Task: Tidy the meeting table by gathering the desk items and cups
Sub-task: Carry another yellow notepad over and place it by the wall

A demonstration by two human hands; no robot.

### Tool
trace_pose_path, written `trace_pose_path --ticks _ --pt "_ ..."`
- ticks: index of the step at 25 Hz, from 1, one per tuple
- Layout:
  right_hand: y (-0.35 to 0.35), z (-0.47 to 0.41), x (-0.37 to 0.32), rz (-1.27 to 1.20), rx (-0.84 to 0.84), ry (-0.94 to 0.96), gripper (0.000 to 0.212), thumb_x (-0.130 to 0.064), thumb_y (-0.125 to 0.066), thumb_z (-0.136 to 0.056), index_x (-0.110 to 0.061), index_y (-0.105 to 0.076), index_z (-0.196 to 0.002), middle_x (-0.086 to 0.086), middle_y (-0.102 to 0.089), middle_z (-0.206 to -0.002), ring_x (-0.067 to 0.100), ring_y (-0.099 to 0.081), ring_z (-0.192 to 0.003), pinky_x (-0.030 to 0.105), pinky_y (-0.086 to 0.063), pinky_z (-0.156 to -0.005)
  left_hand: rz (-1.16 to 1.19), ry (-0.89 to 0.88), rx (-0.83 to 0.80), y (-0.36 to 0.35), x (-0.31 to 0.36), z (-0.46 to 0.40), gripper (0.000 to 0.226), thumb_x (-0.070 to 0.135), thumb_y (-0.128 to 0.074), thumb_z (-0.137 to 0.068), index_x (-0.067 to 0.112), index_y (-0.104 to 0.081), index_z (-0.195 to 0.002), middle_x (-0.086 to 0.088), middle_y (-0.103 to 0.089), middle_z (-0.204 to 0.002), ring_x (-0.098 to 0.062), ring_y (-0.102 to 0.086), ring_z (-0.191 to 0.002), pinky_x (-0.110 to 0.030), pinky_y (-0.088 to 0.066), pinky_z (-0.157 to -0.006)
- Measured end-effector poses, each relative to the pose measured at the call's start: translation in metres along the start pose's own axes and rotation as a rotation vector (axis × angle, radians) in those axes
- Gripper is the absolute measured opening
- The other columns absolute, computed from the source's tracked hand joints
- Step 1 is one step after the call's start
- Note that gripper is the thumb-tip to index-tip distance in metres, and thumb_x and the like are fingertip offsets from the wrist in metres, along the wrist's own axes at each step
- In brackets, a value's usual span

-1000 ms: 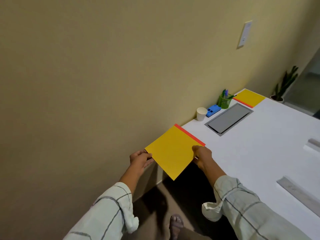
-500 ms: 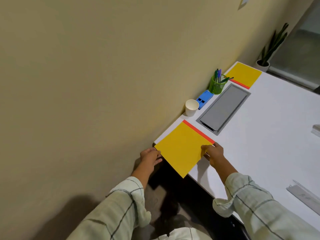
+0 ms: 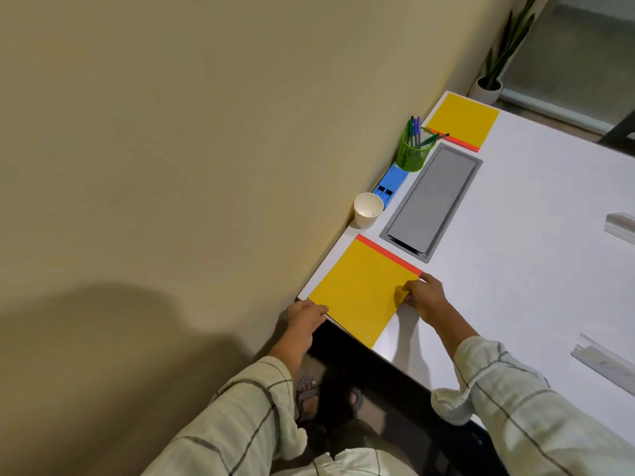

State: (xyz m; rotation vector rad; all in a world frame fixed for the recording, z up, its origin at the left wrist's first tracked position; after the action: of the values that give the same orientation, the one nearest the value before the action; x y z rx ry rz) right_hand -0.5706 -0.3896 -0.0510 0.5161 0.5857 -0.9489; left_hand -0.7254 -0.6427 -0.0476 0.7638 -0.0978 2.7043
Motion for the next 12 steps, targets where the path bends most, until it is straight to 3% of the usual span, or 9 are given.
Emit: trace_pose_path --ticks 2,3,5,9,10,12 --pt "-0.003 -0.001 0.001 -0.018 -0.023 -0.009 0.044 0.010 -0.058 -0.083 -0.001 -0.055 -0.125 0.017 -0.056 -0.099 0.031 -0.055 -0.087 0.046 -0.052 -0.078 -0.003 -0.021 -0.008 0.002 0.002 -0.005 0.033 -0.013 -0.067 -0.080 -0.012 -0.059 -0.111 -0.018 -0.062 -0.113 -0.024 -0.065 -0.089 -0.033 -0.052 -0.092" --pt "-0.005 -0.001 0.002 -0.014 -0.038 -0.010 0.044 0.009 -0.059 -0.083 0.001 -0.054 -0.126 0.018 -0.055 -0.105 0.033 -0.056 -0.093 0.047 -0.053 -0.081 -0.014 -0.024 -0.008 0.002 0.005 -0.006 0.034 -0.014 -0.067 -0.079 -0.012 -0.059 -0.112 -0.013 -0.062 -0.096 -0.026 -0.062 -0.085 -0.033 -0.051 -0.090" --pt "-0.008 0.001 0.000 0.000 -0.047 -0.007 0.054 0.003 -0.065 -0.081 0.003 -0.047 -0.132 0.018 -0.052 -0.120 0.037 -0.056 -0.106 0.051 -0.053 -0.087 -0.064 -0.027 0.011 0.004 0.007 -0.006 0.017 -0.013 -0.066 -0.075 -0.002 -0.061 -0.089 -0.009 -0.055 -0.076 -0.023 -0.054 -0.080 -0.034 -0.049 -0.080" --pt "-0.013 -0.005 -0.008 0.011 -0.111 0.041 0.081 -0.015 -0.079 -0.070 -0.003 -0.039 -0.139 0.013 -0.047 -0.139 0.036 -0.051 -0.120 0.053 -0.052 -0.093 -0.226 -0.055 0.051 0.005 0.010 -0.012 0.022 -0.002 -0.067 -0.066 0.012 -0.049 -0.061 -0.009 -0.046 -0.065 -0.020 -0.042 -0.071 -0.032 -0.043 -0.068" --pt "-0.015 -0.005 -0.009 0.011 -0.137 0.037 0.082 -0.017 -0.081 -0.067 -0.006 -0.042 -0.138 0.012 -0.050 -0.138 0.034 -0.051 -0.121 0.053 -0.051 -0.095 -0.253 -0.060 0.058 0.006 0.008 -0.016 0.025 0.000 -0.068 -0.065 0.012 -0.048 -0.058 -0.009 -0.043 -0.062 -0.021 -0.040 -0.070 -0.033 -0.044 -0.068" --pt "-0.018 0.005 -0.014 0.047 -0.166 0.058 0.061 -0.013 -0.078 -0.075 -0.010 -0.049 -0.129 0.012 -0.057 -0.128 0.032 -0.054 -0.117 0.052 -0.048 -0.098 -0.311 -0.069 0.053 0.004 0.013 -0.006 0.029 -0.001 -0.070 -0.067 0.012 -0.046 -0.058 -0.009 -0.044 -0.065 -0.023 -0.038 -0.071 -0.034 -0.048 -0.068"
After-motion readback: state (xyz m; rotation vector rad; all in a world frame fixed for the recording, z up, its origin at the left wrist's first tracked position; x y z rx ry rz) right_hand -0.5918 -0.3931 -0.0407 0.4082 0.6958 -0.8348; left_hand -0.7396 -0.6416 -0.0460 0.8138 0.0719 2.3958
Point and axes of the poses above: each hand's wrist, its own z-axis away from the middle knuckle, its own y-axis out of the back of the hand, x = y × z, the point moved 7 cm from there along -z, towards the middle knuckle
